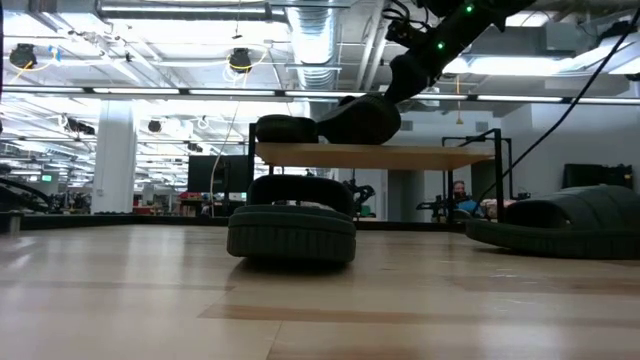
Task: Pick and place slides into the shelf
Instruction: Put the black slide on the shelf
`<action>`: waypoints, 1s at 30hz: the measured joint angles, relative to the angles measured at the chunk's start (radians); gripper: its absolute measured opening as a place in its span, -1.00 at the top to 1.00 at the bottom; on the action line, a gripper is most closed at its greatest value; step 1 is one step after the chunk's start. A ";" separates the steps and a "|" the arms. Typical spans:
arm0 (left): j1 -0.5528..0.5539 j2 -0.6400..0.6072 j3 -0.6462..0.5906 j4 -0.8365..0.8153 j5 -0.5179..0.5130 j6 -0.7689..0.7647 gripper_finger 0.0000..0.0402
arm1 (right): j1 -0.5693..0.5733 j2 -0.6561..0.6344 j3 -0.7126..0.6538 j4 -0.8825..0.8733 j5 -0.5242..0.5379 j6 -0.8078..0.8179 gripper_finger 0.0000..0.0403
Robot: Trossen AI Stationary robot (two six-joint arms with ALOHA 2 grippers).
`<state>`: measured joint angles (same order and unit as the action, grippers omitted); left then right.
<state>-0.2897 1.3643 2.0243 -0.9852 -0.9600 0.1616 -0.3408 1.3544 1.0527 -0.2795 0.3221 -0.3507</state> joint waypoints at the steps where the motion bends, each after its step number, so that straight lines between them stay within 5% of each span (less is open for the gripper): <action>1: 0.000 0.000 0.000 -0.001 0.000 0.000 1.00 | 0.000 0.000 0.000 0.003 -0.011 -0.002 -0.13; 30: 0.000 0.001 0.000 -0.012 0.002 -0.001 1.00 | -0.040 0.109 -0.001 0.207 -0.019 -0.068 -0.23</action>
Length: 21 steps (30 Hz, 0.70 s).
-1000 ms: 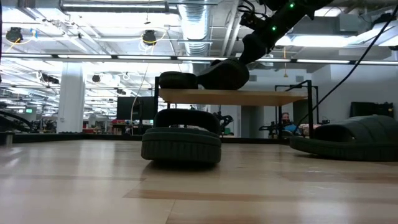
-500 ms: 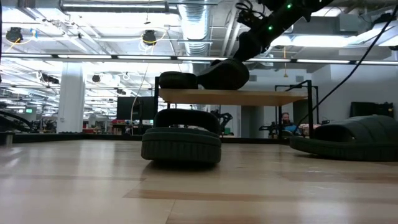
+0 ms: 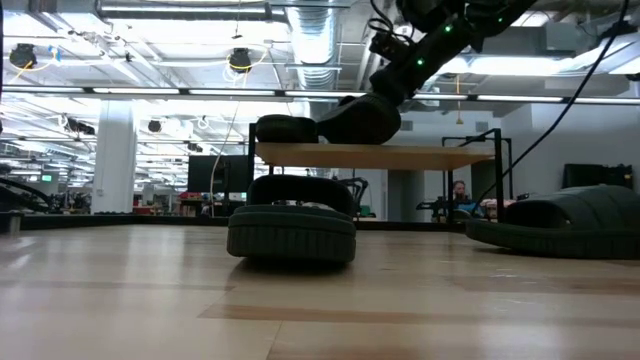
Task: Pick and place slides into the shelf
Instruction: Put the black slide on the shelf
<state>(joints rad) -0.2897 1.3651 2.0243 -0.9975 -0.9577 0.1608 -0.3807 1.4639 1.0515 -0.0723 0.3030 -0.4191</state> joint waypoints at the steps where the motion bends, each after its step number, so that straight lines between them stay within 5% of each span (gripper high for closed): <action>1: 0.000 0.000 0.000 0.000 0.000 0.000 1.00 | -0.004 0.000 0.000 0.001 0.002 0.000 -0.23; 9: 0.000 0.000 0.000 0.000 0.001 0.000 1.00 | -0.030 0.019 -0.001 -0.006 0.005 0.011 0.00; 19: 0.000 0.000 0.000 -0.010 0.003 -0.008 1.00 | -0.044 0.076 0.002 0.027 0.002 -0.008 0.89; 21: 0.000 0.000 0.000 -0.013 0.003 -0.008 1.00 | -0.044 0.076 0.002 0.032 0.000 -0.007 0.94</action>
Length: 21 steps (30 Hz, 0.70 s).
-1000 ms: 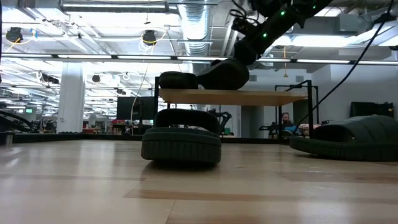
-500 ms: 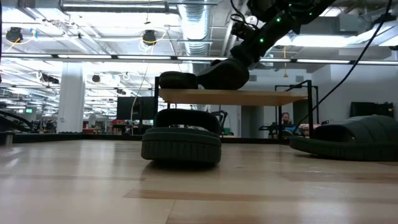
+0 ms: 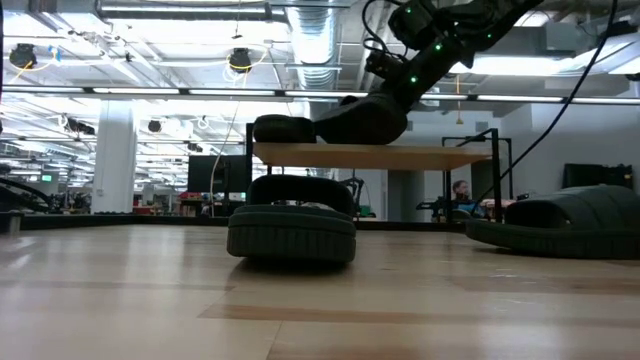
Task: Pick and place slides into the shelf
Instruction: Put the black slide on the shelf
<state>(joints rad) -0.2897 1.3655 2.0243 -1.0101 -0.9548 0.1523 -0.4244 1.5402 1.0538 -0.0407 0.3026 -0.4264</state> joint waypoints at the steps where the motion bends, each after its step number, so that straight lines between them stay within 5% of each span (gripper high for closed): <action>1: 0.000 0.000 0.000 -0.004 0.000 -0.001 1.00 | 0.000 0.000 0.000 0.004 0.001 0.003 0.93; 21: 0.000 0.000 0.000 -0.033 -0.001 -0.022 1.00 | 0.059 -0.008 0.030 -0.019 0.124 0.015 0.99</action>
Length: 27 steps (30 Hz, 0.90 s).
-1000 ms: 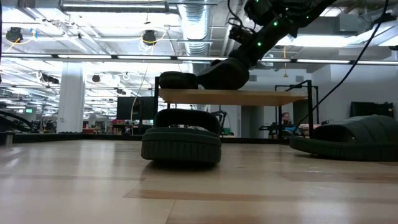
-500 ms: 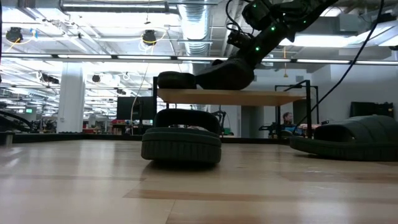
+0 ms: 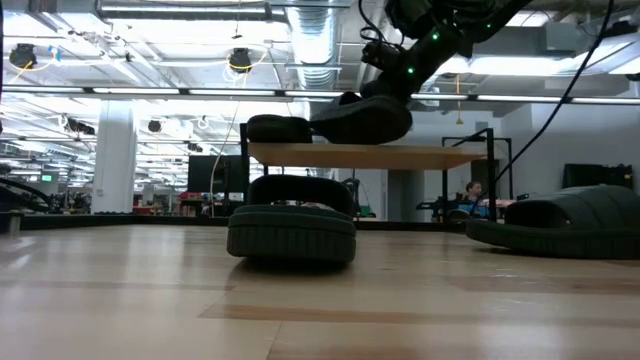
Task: Pick and place slides into the shelf
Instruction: Put the black slide on the shelf
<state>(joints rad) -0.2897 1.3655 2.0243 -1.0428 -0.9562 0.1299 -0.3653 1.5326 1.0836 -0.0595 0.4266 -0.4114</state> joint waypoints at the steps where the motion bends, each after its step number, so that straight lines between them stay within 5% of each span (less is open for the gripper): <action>1: 0.000 0.000 0.000 0.000 0.000 0.000 1.00 | -0.001 0.000 0.000 -0.003 0.017 0.000 0.99; 15: 0.000 0.000 0.000 0.001 -0.001 0.000 1.00 | 0.008 0.000 0.007 -0.023 0.126 0.085 1.00; 27: 0.000 0.000 0.000 0.001 -0.001 0.001 1.00 | 0.074 0.020 0.159 -0.180 0.228 0.168 1.00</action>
<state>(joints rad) -0.2893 1.3655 2.0243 -1.0416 -0.9573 0.1307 -0.2912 1.5530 1.2429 -0.2392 0.6545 -0.2437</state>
